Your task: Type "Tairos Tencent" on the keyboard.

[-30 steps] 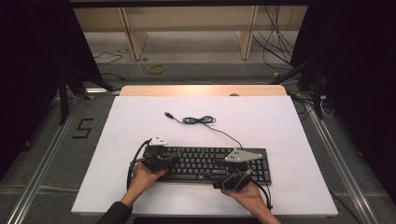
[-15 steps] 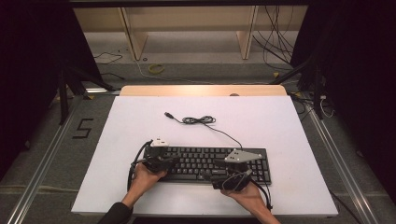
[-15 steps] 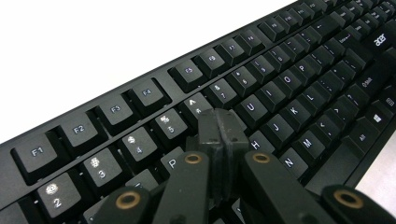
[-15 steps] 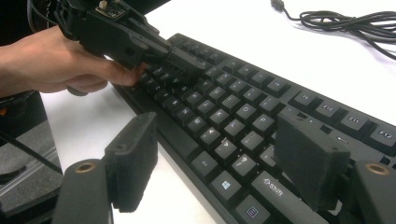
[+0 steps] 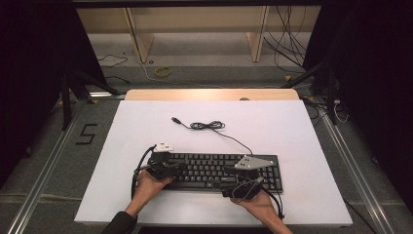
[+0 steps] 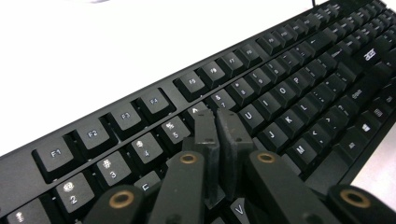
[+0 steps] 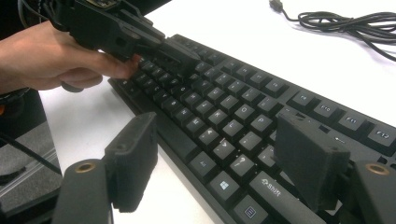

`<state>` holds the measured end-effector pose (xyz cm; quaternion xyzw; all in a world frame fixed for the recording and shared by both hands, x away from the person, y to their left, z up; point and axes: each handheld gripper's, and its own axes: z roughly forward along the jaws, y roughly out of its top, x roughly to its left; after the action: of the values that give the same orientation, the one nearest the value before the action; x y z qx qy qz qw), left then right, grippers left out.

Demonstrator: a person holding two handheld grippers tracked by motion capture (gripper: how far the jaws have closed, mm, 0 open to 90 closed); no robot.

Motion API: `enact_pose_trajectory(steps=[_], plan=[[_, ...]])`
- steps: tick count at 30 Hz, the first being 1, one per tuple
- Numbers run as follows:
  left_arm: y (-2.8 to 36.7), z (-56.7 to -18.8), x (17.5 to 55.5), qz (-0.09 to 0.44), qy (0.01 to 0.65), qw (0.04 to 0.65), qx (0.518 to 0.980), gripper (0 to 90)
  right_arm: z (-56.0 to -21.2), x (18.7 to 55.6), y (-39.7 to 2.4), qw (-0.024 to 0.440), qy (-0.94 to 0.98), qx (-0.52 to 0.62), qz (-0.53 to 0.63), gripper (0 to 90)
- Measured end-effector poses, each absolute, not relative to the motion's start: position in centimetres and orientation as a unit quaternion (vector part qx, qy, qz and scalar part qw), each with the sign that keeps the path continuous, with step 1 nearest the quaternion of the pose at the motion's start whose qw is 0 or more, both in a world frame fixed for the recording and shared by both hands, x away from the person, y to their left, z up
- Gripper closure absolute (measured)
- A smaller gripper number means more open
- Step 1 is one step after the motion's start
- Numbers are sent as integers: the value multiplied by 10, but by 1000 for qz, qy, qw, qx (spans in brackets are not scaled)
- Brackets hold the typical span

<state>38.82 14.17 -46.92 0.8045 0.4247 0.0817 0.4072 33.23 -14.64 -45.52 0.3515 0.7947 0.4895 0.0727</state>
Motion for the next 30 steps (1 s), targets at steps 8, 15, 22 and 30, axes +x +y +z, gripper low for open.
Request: enact_pose_trajectory(steps=[8, 15, 22, 30], plan=[[147, -463, 385, 78, 425, 426, 795, 786, -456, 333, -148, 74, 794, 354, 489, 313], [154, -460, 381, 65, 415, 448, 789, 679, -455, 334, -150, 76, 792, 355, 490, 313], [161, -455, 374, 58, 412, 470, 779, 521, -455, 332, -160, 80, 788, 362, 492, 313], [175, -452, 359, 67, 409, 495, 763, 393, -453, 327, -177, 89, 777, 373, 500, 313]])
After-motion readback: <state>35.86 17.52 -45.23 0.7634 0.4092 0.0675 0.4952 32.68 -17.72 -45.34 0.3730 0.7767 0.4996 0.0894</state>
